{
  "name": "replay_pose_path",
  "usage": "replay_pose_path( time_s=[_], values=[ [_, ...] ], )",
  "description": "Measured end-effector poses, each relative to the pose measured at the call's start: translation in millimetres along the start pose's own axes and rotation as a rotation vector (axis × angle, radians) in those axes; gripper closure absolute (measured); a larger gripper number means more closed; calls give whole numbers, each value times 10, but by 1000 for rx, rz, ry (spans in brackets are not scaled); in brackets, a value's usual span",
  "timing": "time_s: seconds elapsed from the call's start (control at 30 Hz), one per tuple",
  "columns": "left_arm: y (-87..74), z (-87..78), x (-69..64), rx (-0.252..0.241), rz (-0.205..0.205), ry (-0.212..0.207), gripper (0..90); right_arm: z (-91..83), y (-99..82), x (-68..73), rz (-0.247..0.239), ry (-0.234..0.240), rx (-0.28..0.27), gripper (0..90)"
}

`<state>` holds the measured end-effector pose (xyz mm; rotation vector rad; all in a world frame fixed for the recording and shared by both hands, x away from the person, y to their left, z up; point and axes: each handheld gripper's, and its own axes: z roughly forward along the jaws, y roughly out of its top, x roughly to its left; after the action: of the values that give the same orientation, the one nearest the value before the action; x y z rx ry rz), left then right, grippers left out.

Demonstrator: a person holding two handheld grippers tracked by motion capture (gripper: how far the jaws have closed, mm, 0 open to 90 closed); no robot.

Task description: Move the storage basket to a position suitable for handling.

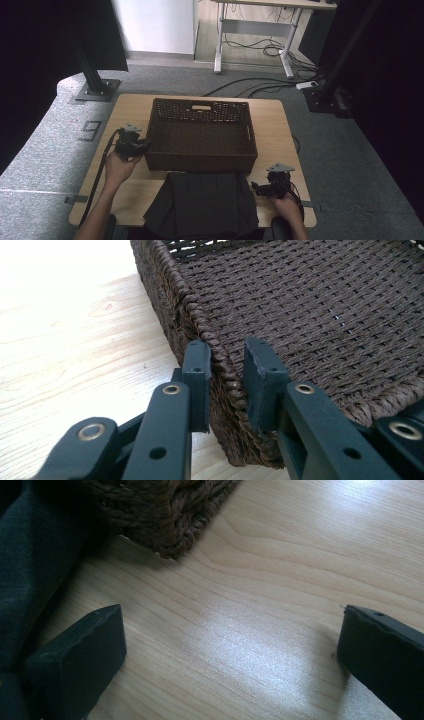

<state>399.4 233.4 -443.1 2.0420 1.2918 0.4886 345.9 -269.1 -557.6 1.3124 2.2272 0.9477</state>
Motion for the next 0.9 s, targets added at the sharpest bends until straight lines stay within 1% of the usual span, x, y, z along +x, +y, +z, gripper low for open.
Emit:
replay_pose_path(
  time_s=[0.07,0.1,0.13,0.17,0.23,0.27,0.33,0.4,0.5,0.57,0.67,0.77,0.83,0.9],
  values=[
    [-1,-5,10,-10,24,-6,698,0,0,0,0,0,0,0],
    [1,-9,16,-9,30,-19,656,0,0,0,0,0,0,0],
    [3,-15,17,-13,36,-30,565,0,0,0,0,0,0,0],
    [3,-35,17,-21,42,-30,506,0,0,0,0,0,0,0],
    [1,-96,24,-42,38,-38,491,0,0,0,0,0,0,0],
    [0,-137,29,-58,34,-50,458,0,0,0,0,0,0,0],
    [-11,-229,29,-86,40,-64,414,0,0,0,0,0,0,0],
    [-35,-323,16,-109,60,-80,334,0,0,0,0,0,0,0],
    [-95,-421,-25,-117,95,-99,253,0,0,0,0,0,0,0],
    [-152,-455,-53,-114,111,-107,223,0,0,0,0,0,0,0],
    [-261,-457,-75,-104,133,-129,158,0,0,0,0,0,0,0],
    [-390,-408,-64,-91,133,-143,142,0,0,0,0,0,0,0],
    [-487,-355,-48,-87,131,-143,135,0,0,0,0,0,0,0],
    [-583,-300,-31,-83,130,-134,133,0,0,0,0,0,0,0]
  ],
)
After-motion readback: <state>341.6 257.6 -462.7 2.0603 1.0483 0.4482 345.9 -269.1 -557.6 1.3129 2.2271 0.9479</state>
